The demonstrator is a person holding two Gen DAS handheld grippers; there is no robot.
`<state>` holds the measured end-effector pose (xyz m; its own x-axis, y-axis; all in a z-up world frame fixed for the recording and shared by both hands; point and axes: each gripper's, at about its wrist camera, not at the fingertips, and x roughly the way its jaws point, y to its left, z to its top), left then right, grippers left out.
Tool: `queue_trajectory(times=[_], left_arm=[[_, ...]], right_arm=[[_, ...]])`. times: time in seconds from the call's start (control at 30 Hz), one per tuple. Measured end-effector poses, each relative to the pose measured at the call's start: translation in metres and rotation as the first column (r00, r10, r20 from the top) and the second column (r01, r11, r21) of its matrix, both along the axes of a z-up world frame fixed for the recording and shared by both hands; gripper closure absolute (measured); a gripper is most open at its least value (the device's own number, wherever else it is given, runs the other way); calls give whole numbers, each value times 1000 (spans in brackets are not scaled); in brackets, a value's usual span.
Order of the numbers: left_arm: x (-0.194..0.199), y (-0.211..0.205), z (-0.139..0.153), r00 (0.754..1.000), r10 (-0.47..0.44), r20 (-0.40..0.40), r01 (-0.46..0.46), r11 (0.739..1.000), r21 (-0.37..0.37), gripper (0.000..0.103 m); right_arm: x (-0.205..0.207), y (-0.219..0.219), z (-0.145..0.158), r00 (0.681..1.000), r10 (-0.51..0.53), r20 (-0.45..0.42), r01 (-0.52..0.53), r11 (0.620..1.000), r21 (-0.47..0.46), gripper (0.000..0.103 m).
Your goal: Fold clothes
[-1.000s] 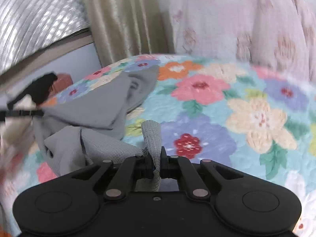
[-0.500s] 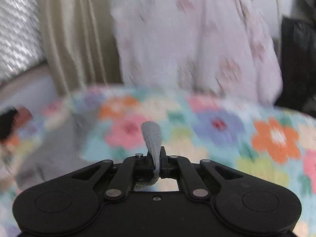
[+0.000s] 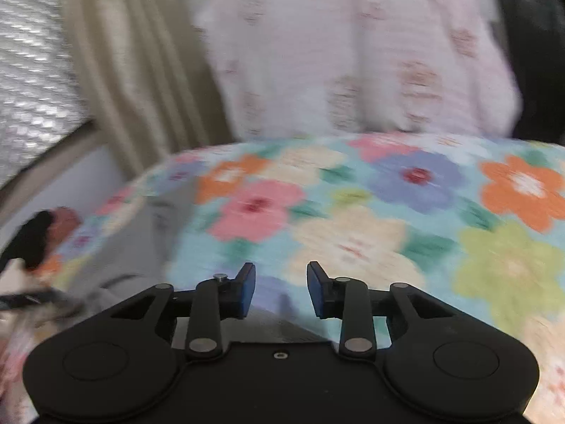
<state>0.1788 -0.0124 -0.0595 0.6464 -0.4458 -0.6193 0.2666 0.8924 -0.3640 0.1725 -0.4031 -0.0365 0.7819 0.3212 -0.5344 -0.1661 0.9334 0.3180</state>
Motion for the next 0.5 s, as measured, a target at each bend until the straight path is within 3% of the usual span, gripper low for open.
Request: queue_trajectory(times=[0.03, 0.1, 0.13, 0.17, 0.27, 0.3, 0.37, 0.43, 0.47, 0.5], left_arm=[[6, -6, -9, 1000, 1, -26, 0, 1000, 18, 24], [11, -17, -24, 997, 83, -3, -82, 985, 153, 38], [12, -19, -29, 994, 108, 6, -108, 976, 192, 71], [13, -17, -32, 992, 123, 2, -121, 975, 189, 93], [3, -2, -24, 984, 177, 15, -177, 978, 109, 97], [-3, 4, -18, 980, 196, 40, -200, 975, 96, 97], [-18, 9, -1, 960, 240, 147, -260, 955, 145, 98], [-34, 13, 14, 931, 260, 256, -311, 932, 185, 98], [-40, 17, 20, 919, 268, 288, -329, 926, 188, 98], [-44, 24, 24, 917, 282, 283, -337, 926, 170, 98]], right_arm=[[4, 7, 0, 999, 52, -15, -52, 999, 15, 57], [17, 27, -10, 979, 188, -80, -185, 982, 43, 48], [22, 38, -17, 963, 245, -109, -242, 969, 46, 47], [24, 50, -24, 952, 278, -128, -278, 960, 22, 44], [27, 87, -49, 938, 305, -166, -323, 942, -93, 26], [26, 97, -55, 940, 301, -160, -323, 937, -136, 26], [21, 107, -58, 943, 305, -134, -326, 929, -178, 26], [16, 113, -57, 938, 328, -111, -344, 920, -187, 58], [15, 115, -57, 926, 359, -119, -376, 911, -169, 93], [14, 117, -59, 917, 379, -124, -395, 903, -169, 99]])
